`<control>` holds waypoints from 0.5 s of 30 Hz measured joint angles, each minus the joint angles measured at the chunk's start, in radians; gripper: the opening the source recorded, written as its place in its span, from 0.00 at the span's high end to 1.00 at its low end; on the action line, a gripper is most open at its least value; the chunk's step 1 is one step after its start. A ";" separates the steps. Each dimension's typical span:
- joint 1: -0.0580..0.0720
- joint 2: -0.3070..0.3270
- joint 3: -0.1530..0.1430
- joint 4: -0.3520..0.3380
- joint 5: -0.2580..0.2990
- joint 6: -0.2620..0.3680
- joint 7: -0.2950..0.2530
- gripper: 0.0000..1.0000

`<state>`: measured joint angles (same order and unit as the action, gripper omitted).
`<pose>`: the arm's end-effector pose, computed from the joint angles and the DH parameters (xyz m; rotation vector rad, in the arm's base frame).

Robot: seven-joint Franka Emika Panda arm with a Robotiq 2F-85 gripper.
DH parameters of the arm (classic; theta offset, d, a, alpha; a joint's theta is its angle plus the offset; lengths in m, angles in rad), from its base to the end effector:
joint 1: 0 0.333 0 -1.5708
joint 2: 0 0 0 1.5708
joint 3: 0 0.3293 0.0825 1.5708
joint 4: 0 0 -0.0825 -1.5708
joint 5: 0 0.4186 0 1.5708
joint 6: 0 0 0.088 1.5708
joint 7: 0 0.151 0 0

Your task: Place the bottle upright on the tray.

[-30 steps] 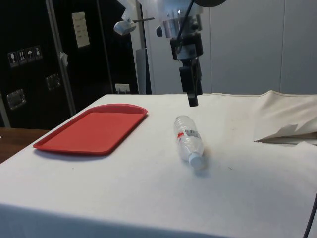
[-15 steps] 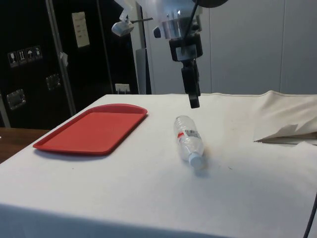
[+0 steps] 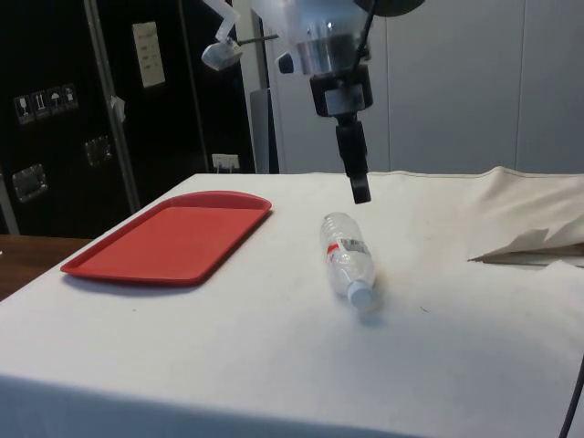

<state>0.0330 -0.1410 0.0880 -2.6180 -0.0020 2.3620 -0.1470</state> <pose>0.4256 0.0500 0.2317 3.0963 0.4173 -0.1810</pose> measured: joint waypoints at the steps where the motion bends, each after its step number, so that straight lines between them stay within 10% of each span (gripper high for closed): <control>1: 0.000 0.001 0.002 -0.001 0.000 0.002 -0.009 0.00; 15: 0.000 0.011 0.013 0.004 0.000 0.018 -0.081 0.00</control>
<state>0.0330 -0.1300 0.1010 -2.6140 -0.0020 2.3800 -0.2280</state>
